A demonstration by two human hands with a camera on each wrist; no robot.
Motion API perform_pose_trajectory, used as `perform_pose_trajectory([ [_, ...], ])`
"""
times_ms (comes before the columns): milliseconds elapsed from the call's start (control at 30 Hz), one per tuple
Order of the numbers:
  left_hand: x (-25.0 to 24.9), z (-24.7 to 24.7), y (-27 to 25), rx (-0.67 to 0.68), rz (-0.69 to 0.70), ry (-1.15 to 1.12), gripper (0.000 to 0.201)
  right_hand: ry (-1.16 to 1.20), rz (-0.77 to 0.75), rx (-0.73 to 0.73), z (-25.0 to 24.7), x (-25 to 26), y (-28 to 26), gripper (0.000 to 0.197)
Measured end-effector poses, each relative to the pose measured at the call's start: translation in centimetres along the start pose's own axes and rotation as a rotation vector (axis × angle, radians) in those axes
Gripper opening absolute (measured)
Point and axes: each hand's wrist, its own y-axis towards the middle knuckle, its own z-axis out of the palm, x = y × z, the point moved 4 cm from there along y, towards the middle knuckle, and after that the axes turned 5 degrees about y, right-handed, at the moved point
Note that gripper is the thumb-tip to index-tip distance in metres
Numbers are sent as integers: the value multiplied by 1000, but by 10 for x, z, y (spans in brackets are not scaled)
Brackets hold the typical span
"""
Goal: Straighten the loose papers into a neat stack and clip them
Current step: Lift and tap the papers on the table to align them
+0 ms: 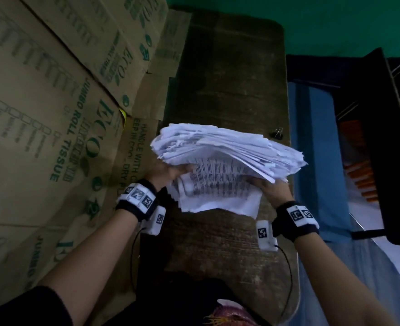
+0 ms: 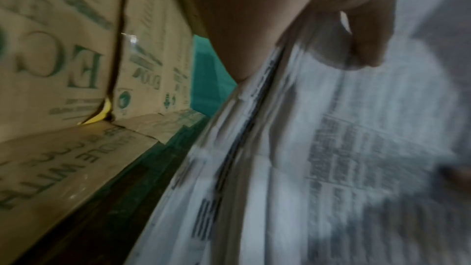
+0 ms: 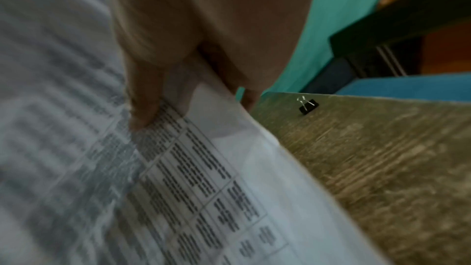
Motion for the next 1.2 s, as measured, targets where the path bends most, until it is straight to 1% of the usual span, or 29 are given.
perform_pose_trajectory([
  [33, -10, -1, -5, -58, 43, -29, 56, 20, -4, -23, 1, -4, 1, 37],
  [67, -9, -3, -4, -116, 81, -50, 58, 50, 9, -46, 4, -2, -2, 40],
  [133, -2, -9, 0, -191, 77, -83, 66, 107, -47, -50, 6, 3, -6, 43],
  [200, -2, -16, -1, -224, 37, -52, 78, 94, -71, -38, 3, 7, -9, 43],
  [233, -4, -18, -2, -194, 38, -46, 77, 72, -61, -7, 0, 2, -10, 42],
  [300, 5, -19, -3, -110, -23, -77, 60, 30, 36, 80, -4, -22, -7, 45],
  [333, 9, -18, -4, -70, -55, -114, 53, -32, 83, 111, -4, -37, -4, 49],
  [400, 10, -13, -5, -2, -64, -144, 51, -187, 160, 129, 1, -65, 2, 55],
  [433, 8, -11, -4, 17, -72, -162, 51, -248, 192, 130, 5, -76, 3, 54],
  [500, 5, -12, -3, 6, -103, -209, 50, -315, 255, 80, 12, -103, 13, 41],
  [533, 2, -13, -4, -24, -94, -226, 52, -349, 309, 36, 12, -118, 19, 33],
  [567, 1, -16, -5, -85, -70, -225, 56, -344, 331, 0, 13, -117, 20, 25],
  [633, 4, -21, -8, -241, -28, -215, 54, -313, 163, -105, 18, -96, 15, 14],
  [667, 5, -22, -10, -294, -4, -202, 51, -280, 60, -169, 19, -84, 12, 8],
  [700, 3, -20, -12, -317, 19, -141, 48, -260, 13, -213, 19, -73, 6, 9],
  [733, 1, -16, -15, -307, 54, -23, 46, -316, -57, -234, 19, -78, 6, 14],
  [767, -2, -7, -20, -262, 106, 118, 41, -464, -10, -162, 19, -81, -2, 29],
  [800, -2, 0, -20, -223, 149, 205, 35, -483, 167, -65, 14, -100, -3, 58],
  [833, 1, 4, -20, -188, 151, 200, 30, -418, 325, -7, 12, -108, -9, 87],
  [867, 6, 3, -18, -153, 122, 167, 29, -363, 413, 29, 9, -109, -13, 89],
  [900, 13, 1, -14, -101, 85, 120, 33, -235, 385, -21, 3, -90, -15, 65],
  [933, 21, -2, -10, -42, 30, 57, 41, -92, 229, -102, -2, -66, -14, 34],
  [967, 32, -4, -7, 28, -44, 26, 51, 42, 51, -145, -7, -37, -17, 27],
  [1000, 36, -4, -4, 91, -115, 32, 59, 113, -127, -167, -14, -5, -22, 36],
  [1033, 42, -3, -2, 147, -175, 84, 63, 156, -242, -158, -20, 16, -26, 39],
  [1067, 47, -1, -1, 191, -215, 158, 65, 194, -332, -112, -22, 30, -27, 39],
  [1100, 50, 3, 0, 215, -235, 257, 66, 177, -378, -87, -23, 35, -25, 39],
  [1133, 57, 8, -1, 218, -260, 343, 66, 149, -371, -55, -21, 38, -22, 40],
  [1200, 69, 15, -4, 163, -289, 353, 67, 170, -342, -48, -17, 37, -17, 45],
])
